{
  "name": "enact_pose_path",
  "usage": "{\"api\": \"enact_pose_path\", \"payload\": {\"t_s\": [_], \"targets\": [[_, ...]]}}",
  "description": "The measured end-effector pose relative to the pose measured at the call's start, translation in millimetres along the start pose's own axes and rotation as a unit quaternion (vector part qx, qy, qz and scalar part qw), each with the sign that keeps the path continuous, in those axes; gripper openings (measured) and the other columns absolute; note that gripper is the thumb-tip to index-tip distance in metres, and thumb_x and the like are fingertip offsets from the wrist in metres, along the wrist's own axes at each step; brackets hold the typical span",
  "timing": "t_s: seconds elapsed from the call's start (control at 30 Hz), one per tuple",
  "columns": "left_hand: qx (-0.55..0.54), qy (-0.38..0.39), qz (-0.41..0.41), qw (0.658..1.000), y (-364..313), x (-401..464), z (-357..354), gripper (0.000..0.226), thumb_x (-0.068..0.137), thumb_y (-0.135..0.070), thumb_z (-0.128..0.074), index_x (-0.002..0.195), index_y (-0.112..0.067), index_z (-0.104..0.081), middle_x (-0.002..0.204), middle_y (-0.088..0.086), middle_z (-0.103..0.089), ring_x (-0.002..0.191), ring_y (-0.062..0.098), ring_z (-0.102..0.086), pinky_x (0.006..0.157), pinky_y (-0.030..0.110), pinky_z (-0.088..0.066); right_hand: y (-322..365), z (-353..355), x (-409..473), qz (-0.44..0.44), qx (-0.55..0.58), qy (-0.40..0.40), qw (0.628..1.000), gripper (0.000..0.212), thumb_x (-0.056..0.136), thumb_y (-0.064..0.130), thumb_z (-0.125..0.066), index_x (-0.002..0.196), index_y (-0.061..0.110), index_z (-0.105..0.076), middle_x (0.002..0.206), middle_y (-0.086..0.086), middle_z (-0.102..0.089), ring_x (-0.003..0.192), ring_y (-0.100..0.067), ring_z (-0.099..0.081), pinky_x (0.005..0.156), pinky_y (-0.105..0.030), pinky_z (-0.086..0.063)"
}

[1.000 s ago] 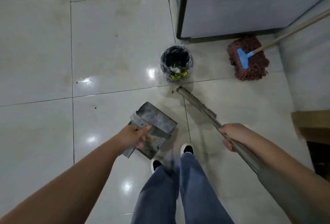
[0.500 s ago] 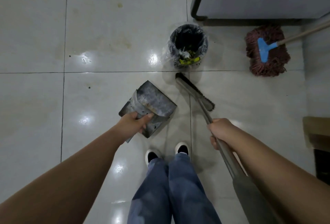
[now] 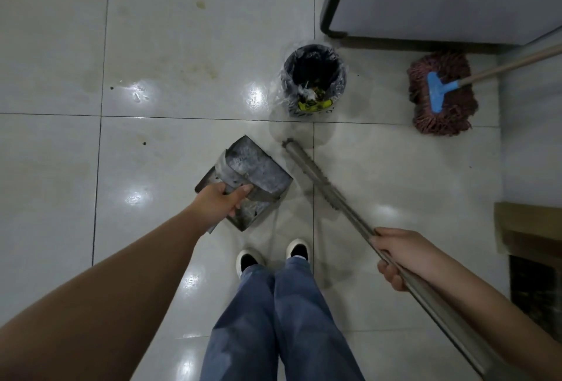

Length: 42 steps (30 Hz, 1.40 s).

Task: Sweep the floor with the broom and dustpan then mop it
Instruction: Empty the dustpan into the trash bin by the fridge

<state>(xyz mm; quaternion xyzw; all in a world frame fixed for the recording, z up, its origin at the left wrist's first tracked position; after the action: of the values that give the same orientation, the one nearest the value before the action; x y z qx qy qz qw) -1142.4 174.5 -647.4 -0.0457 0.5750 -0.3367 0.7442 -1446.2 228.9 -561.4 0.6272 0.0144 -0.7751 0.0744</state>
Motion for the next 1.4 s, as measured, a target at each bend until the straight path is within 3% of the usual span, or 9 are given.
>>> {"api": "enact_pose_path", "payload": {"t_s": [0.27,0.4,0.57,0.67,0.77,0.93,1.07,1.27,1.4], "targets": [[0.041,0.036,0.002,0.999,-0.8,-7.3,-2.8,0.043,0.084,-0.049,-0.060,0.061,-0.012,-0.056,0.054,-0.002,-0.055,0.053,0.010,-0.052,0.058,0.021,-0.041,46.9,21.4,42.0,0.071,-0.012,-0.083,0.994,0.033,0.096,-0.001,-0.037,0.067,0.012,-0.044,0.044,-0.005,-0.034,0.014,-0.009,-0.027,0.028,-0.009,-0.031],[0.059,0.019,0.004,0.998,1.9,-6.0,-0.2,0.044,0.082,-0.051,-0.060,0.060,-0.013,-0.055,0.058,0.001,-0.056,0.058,0.015,-0.053,0.066,0.028,-0.044,40.2,13.0,62.2,0.039,-0.067,-0.078,0.994,0.029,0.097,0.002,-0.034,0.072,0.009,-0.047,0.042,-0.008,-0.037,0.014,-0.013,-0.030,0.030,-0.014,-0.035],[0.034,-0.001,0.008,0.999,-6.1,2.2,9.7,0.049,0.081,-0.055,-0.059,0.055,-0.013,-0.053,0.047,0.001,-0.051,0.044,0.014,-0.047,0.052,0.026,-0.038,20.6,-2.3,61.6,-0.009,-0.076,-0.029,0.997,0.020,0.096,0.004,-0.040,0.080,0.009,-0.050,0.057,-0.008,-0.035,0.015,-0.011,-0.030,0.031,-0.011,-0.033],[0.029,0.007,0.003,1.000,-11.2,3.8,-0.5,0.050,0.082,-0.055,-0.057,0.056,-0.012,-0.054,0.051,0.002,-0.050,0.047,0.016,-0.045,0.056,0.027,-0.039,9.0,-17.0,52.3,0.032,-0.223,-0.005,0.974,0.028,0.095,0.002,-0.034,0.114,0.003,-0.055,0.049,-0.012,-0.042,0.025,-0.016,-0.039,0.031,-0.015,-0.034],[0.026,0.002,-0.004,1.000,-16.3,4.7,-4.3,0.050,0.083,-0.055,-0.056,0.056,-0.013,-0.053,0.054,0.003,-0.051,0.050,0.017,-0.046,0.058,0.028,-0.039,-10.6,-35.5,33.9,0.043,-0.307,0.044,0.950,0.050,0.096,0.005,-0.033,0.145,0.016,-0.034,0.049,-0.011,-0.046,0.039,-0.018,-0.042,0.035,-0.018,-0.037],[0.024,0.010,0.013,1.000,-9.1,4.2,6.2,0.048,0.080,-0.054,-0.061,0.056,-0.014,-0.053,0.052,0.003,-0.052,0.049,0.016,-0.045,0.055,0.027,-0.039,-16.4,-26.6,4.2,0.029,-0.273,0.064,0.960,0.039,0.097,0.010,-0.041,0.136,0.017,-0.046,0.051,-0.008,-0.041,0.032,-0.012,-0.037,0.034,-0.013,-0.033],[0.015,0.026,0.021,0.999,8.5,-2.5,14.0,0.044,0.079,-0.051,-0.064,0.059,-0.013,-0.055,0.051,0.002,-0.053,0.049,0.016,-0.047,0.055,0.025,-0.041,-8.8,4.8,-16.3,0.016,-0.209,0.031,0.977,0.022,0.097,0.011,-0.046,0.104,0.028,-0.057,0.040,-0.004,-0.039,0.021,-0.008,-0.032,0.032,-0.009,-0.031],[0.049,0.046,0.042,0.997,52.1,-22.9,25.1,0.041,0.083,-0.050,-0.059,0.068,-0.011,-0.057,0.065,0.004,-0.059,0.061,0.015,-0.054,0.059,0.022,-0.041,5.4,22.3,-18.3,0.009,-0.179,0.002,0.984,0.019,0.096,0.011,-0.049,0.104,0.029,-0.050,0.044,-0.004,-0.039,0.020,-0.008,-0.029,0.031,-0.007,-0.030],[0.083,0.059,0.033,0.994,68.0,-31.8,18.6,0.041,0.087,-0.050,-0.054,0.071,-0.012,-0.056,0.069,0.006,-0.059,0.068,0.017,-0.055,0.067,0.027,-0.042,11.4,11.1,-8.6,-0.004,-0.174,0.003,0.985,0.034,0.098,0.012,-0.046,0.131,0.020,-0.048,0.037,-0.003,-0.039,0.017,-0.006,-0.028,0.031,-0.005,-0.031]]}}
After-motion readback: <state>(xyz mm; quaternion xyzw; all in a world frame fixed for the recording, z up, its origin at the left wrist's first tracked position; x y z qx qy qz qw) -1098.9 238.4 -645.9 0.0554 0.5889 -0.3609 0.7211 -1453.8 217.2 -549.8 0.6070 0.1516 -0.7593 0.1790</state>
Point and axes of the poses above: each hand's wrist, its own x-axis towards the middle knuckle, its own z-axis out of the back of the hand, y = z × x, the point moved 7 cm from there along x, towards the middle knuckle
